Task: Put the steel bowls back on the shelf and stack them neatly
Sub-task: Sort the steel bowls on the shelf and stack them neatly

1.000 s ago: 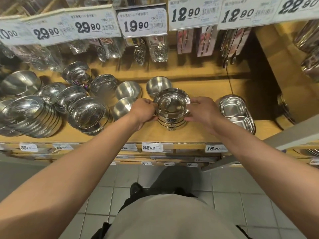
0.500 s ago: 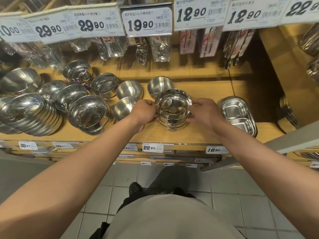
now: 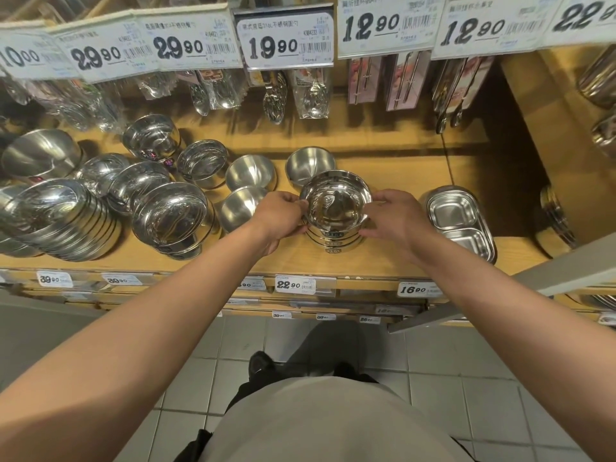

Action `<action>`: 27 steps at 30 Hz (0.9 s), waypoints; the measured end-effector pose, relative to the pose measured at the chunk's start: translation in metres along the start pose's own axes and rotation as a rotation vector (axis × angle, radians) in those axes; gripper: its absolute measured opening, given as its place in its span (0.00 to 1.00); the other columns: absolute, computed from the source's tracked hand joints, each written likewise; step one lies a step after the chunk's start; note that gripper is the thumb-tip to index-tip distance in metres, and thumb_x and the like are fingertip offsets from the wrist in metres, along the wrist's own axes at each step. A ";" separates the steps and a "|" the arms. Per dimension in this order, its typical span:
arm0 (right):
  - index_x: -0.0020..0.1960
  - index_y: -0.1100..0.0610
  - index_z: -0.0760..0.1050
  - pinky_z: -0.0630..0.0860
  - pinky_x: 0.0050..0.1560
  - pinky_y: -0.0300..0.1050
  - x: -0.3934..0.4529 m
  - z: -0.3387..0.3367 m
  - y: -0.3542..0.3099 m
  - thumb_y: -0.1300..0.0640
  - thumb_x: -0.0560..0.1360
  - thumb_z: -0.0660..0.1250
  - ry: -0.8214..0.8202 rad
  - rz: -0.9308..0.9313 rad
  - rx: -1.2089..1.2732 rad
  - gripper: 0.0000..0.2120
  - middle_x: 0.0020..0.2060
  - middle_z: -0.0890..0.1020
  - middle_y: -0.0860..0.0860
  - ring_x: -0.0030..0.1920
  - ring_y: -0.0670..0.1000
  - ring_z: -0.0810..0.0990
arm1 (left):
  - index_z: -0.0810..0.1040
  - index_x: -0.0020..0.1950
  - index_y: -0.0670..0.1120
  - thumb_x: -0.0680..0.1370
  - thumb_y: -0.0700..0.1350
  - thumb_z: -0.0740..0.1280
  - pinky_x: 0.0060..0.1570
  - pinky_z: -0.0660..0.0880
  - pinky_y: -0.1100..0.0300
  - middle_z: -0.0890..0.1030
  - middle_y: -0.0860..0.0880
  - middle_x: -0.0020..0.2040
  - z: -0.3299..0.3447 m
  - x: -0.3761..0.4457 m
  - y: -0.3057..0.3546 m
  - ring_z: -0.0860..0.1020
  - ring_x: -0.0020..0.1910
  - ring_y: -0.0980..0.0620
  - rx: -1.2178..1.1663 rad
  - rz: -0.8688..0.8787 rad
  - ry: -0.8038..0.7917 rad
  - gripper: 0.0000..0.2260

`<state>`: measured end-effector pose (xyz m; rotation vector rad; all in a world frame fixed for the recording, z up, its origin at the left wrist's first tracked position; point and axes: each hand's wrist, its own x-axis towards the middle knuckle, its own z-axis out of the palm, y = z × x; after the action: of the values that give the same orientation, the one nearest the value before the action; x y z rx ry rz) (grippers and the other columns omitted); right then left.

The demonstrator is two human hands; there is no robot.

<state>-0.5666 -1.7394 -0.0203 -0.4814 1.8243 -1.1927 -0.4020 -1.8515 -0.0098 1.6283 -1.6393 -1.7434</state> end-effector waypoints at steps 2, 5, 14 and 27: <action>0.65 0.55 0.78 0.81 0.34 0.35 0.001 -0.003 -0.003 0.59 0.78 0.71 0.011 0.025 -0.007 0.16 0.54 0.79 0.48 0.45 0.45 0.82 | 0.79 0.49 0.42 0.83 0.41 0.65 0.36 0.80 0.62 0.81 0.40 0.50 -0.003 -0.003 0.002 0.80 0.42 0.52 -0.001 -0.004 0.003 0.05; 0.66 0.56 0.76 0.85 0.43 0.43 -0.001 -0.010 -0.012 0.52 0.78 0.72 0.085 0.047 -0.077 0.19 0.53 0.80 0.50 0.45 0.49 0.84 | 0.78 0.50 0.42 0.83 0.40 0.64 0.36 0.81 0.61 0.81 0.43 0.46 -0.015 -0.011 0.009 0.81 0.38 0.53 -0.017 0.004 0.021 0.05; 0.52 0.68 0.80 0.77 0.61 0.69 0.017 -0.007 -0.070 0.55 0.78 0.67 0.110 -0.144 -0.187 0.14 0.46 0.83 0.63 0.52 0.63 0.83 | 0.79 0.59 0.38 0.83 0.40 0.63 0.41 0.81 0.59 0.79 0.42 0.51 -0.091 -0.038 0.033 0.78 0.47 0.47 -0.081 0.112 0.169 0.09; 0.55 0.58 0.81 0.82 0.53 0.51 0.130 0.039 -0.066 0.51 0.77 0.73 -0.162 0.097 -0.425 0.12 0.49 0.83 0.57 0.49 0.56 0.81 | 0.80 0.60 0.37 0.84 0.41 0.64 0.37 0.80 0.65 0.82 0.37 0.60 -0.144 0.000 0.010 0.81 0.46 0.52 -0.186 0.056 0.229 0.09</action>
<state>-0.6133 -1.8825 -0.0284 -0.6975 1.9365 -0.6761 -0.2908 -1.9319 0.0348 1.6109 -1.3635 -1.5644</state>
